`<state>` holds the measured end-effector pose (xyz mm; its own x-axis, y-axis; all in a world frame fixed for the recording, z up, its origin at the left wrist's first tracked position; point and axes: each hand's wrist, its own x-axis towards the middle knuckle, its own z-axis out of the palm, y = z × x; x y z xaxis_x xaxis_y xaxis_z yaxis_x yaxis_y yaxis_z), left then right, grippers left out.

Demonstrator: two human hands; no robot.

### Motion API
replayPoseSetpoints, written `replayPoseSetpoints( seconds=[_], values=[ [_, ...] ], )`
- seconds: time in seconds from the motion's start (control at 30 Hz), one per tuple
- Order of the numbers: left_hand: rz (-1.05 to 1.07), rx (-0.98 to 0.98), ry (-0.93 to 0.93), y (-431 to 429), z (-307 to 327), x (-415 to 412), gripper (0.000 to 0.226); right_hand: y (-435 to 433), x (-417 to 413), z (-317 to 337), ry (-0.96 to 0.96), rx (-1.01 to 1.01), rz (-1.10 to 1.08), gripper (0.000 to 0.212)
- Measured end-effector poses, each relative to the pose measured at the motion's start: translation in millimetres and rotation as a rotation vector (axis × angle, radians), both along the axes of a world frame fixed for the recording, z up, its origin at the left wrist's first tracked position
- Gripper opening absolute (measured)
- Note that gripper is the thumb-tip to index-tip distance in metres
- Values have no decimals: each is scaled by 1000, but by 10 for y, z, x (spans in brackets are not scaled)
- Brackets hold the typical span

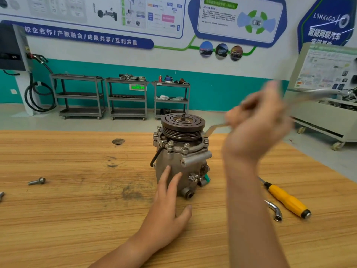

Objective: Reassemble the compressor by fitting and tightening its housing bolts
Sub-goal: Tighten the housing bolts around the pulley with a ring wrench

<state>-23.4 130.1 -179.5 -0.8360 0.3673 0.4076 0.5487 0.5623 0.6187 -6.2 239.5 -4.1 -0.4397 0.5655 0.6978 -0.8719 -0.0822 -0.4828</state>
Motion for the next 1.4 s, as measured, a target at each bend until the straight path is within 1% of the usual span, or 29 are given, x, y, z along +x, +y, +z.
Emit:
replayPoseSetpoints(
  seconds=[0.03,0.07,0.13,0.2,0.3,0.37,0.47,0.6,0.77,0.93,1.17,1.27,1.4],
  values=[
    [-5,-7,-19,-10,-2,-1,74,145,97,136,-25,-69,129,79],
    [-3,5,-27,-18,-4,-6,75,251,178,251,-77,-100,226,89],
    [-8,21,-32,-29,17,2,75,432,191,366,-167,-127,327,91],
    [-14,15,-28,-26,17,2,75,635,-13,330,-191,-226,425,84],
    [-11,-10,-13,-34,18,-4,75,931,-455,106,-223,-526,496,48],
    [-11,-20,-12,-38,17,-9,75,1051,-690,-51,-264,-589,526,42],
    [-15,-26,-15,-47,17,-15,75,1091,-870,-186,-327,-613,567,39],
    [-6,-40,-26,-59,28,-10,75,1051,-1018,-166,-399,-621,572,37],
    [-16,-31,-35,-76,47,6,75,1039,-1075,-95,-449,-561,609,40],
    [-24,-33,-36,-88,35,-7,74,1132,-1049,-149,-435,-546,641,40],
    [-13,-35,-31,-63,18,-7,73,1184,-1049,-390,-396,-697,645,35],
    [-24,-43,-16,-64,8,-16,73,1169,-969,-455,-380,-723,599,35],
    [-37,-33,-10,-64,-3,-19,73,1014,-723,-453,-325,-747,434,31]
  ],
)
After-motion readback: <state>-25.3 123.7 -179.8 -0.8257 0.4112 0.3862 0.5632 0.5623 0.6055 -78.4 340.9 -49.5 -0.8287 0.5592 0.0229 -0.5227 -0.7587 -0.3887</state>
